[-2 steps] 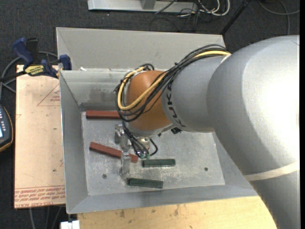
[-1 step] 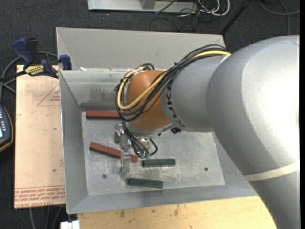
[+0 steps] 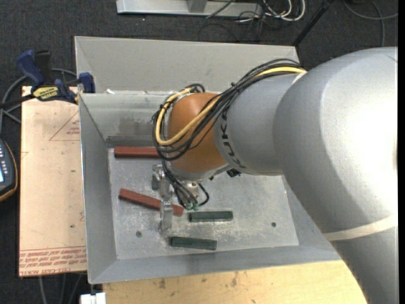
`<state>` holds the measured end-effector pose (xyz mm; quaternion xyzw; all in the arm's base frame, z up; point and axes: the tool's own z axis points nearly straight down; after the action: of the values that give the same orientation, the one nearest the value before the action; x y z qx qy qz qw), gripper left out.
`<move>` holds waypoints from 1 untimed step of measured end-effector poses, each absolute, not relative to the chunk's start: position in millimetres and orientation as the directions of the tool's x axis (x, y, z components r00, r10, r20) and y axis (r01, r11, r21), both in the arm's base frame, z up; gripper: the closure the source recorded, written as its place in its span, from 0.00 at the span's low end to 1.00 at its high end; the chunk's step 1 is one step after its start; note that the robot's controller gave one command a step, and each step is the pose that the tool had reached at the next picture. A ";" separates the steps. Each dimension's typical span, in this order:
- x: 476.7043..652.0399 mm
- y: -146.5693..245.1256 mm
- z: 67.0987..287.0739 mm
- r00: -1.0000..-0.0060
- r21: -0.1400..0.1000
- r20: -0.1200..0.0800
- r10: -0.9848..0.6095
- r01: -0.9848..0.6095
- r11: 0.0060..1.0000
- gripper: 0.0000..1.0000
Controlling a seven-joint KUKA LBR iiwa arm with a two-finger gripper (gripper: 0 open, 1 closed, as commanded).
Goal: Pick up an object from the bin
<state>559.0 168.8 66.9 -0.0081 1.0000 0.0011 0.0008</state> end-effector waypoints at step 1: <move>560.0 169.0 68.6 -1.000 0.003 -0.004 -0.016 -0.016 1.000 1.00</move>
Offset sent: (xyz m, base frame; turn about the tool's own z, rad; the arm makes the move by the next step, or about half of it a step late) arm 0.0000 0.0000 0.0000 0.0000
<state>560.0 169.0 68.6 -0.0080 1.0000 0.0014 0.0017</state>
